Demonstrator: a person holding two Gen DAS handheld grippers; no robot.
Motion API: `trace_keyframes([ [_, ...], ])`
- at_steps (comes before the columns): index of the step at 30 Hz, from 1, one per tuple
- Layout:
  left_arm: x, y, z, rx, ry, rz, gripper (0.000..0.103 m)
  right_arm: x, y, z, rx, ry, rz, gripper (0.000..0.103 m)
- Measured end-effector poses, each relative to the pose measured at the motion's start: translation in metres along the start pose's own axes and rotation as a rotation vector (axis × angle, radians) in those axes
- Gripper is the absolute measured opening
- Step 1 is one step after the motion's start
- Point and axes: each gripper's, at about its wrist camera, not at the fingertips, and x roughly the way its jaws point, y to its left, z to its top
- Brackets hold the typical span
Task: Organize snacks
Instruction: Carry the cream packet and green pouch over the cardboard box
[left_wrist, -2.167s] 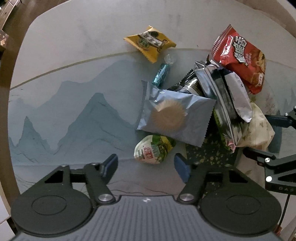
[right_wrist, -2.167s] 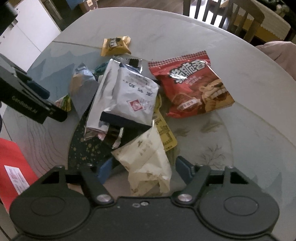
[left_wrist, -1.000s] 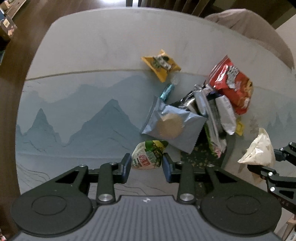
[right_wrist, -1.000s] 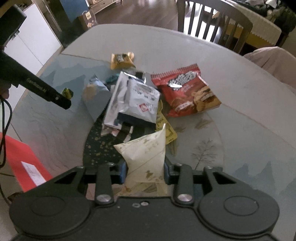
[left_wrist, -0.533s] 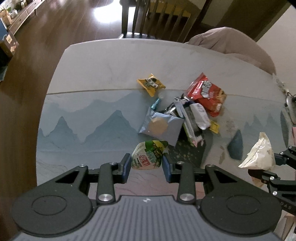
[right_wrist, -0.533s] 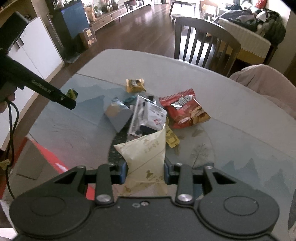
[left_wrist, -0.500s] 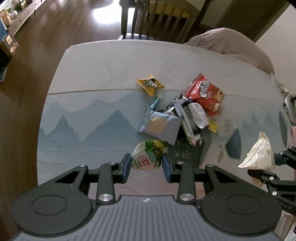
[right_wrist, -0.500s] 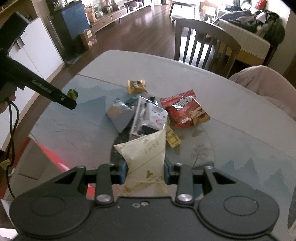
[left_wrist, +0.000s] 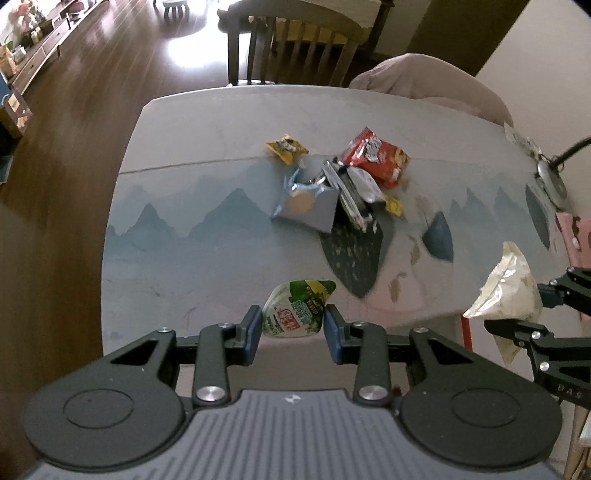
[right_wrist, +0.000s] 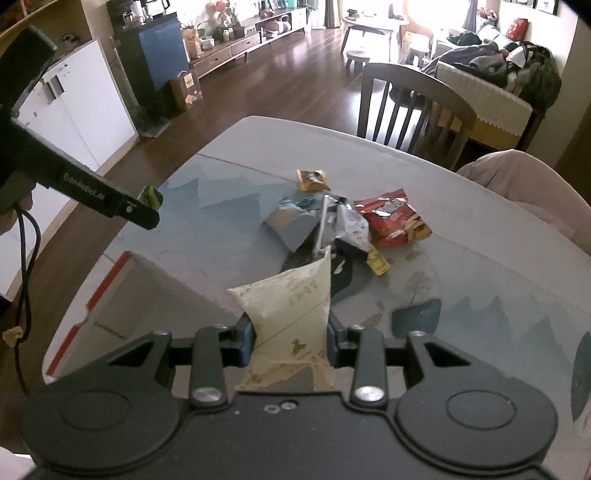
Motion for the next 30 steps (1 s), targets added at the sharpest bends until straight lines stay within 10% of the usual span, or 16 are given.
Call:
trace_keyframes([
  [30,0.043,-0.023,-0.136,0.102,0.197,-0.023,0.035,0.047,0.095,-0.102,-0.007,0.183,0.085,0.036],
])
